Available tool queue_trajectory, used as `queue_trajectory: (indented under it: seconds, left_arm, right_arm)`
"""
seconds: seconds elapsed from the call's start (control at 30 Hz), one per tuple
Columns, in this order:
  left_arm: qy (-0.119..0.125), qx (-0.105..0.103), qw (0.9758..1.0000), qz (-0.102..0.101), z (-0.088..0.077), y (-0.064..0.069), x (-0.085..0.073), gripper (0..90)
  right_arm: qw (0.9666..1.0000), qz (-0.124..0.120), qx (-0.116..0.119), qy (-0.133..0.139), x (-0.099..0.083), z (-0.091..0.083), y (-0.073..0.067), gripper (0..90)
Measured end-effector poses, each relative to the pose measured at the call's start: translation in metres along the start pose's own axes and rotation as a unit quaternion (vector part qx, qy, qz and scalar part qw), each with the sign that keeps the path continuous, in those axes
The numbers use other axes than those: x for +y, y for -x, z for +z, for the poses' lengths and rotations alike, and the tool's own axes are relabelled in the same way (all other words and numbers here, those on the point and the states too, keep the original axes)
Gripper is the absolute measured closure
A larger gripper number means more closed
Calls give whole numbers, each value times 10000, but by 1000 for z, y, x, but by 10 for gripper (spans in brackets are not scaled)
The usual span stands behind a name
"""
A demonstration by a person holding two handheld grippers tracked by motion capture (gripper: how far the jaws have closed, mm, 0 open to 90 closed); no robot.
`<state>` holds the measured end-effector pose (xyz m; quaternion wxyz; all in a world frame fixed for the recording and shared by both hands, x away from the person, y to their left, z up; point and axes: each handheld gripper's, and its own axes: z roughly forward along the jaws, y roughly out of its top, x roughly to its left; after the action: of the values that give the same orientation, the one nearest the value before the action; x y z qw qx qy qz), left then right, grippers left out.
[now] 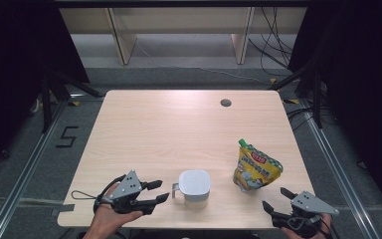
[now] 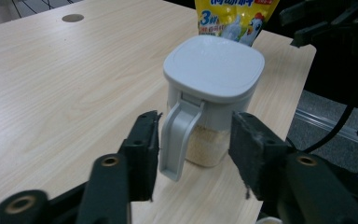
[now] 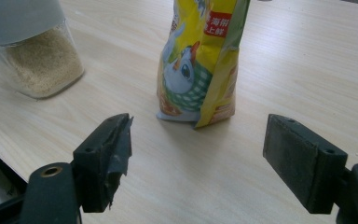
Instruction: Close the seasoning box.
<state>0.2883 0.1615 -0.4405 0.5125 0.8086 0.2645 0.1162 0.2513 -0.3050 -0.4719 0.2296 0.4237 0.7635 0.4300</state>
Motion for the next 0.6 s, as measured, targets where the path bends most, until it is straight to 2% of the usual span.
queue_trajectory:
  seconds: [0.07,0.1,0.13,0.17,0.2,0.27,0.3,0.47,0.57,0.6]
  left_arm:
    - [7,70,9999,-74,-1,-4,-6,473]
    - [-55,121,9999,-80,-3,-5,-8,447]
    - [-70,134,9999,-72,-4,-7,-10,433]
    - [-86,154,9996,-216,-5,-7,-13,420]
    - [-94,135,9998,-134,-6,-8,-16,410]
    - [-195,172,9995,-163,-8,-9,-21,380]
    - [-146,191,9997,-65,-9,-9,-23,359]
    - [-192,288,9989,-312,-10,-6,-34,315]
    - [-268,309,9987,-291,-11,-1,-41,282]
    - [-300,295,9988,-254,-11,1,-43,269]
  right_arm:
    - [10000,-4,-3,-17,0,0,0,246]
    - [9999,-48,-95,5,0,0,0,246]
    - [9999,108,-62,-38,0,0,-3,246]
    - [9999,-59,-94,2,0,0,-1,246]
    - [9999,-62,-88,8,0,0,-1,246]
    - [10000,-52,-79,-2,0,0,-1,246]
    - [10000,19,-10,-25,0,0,-2,246]
    - [10000,45,55,-34,0,1,-3,246]
    - [10000,16,61,-46,-2,0,-3,253]
    - [9999,82,77,-80,-4,-1,-3,253]
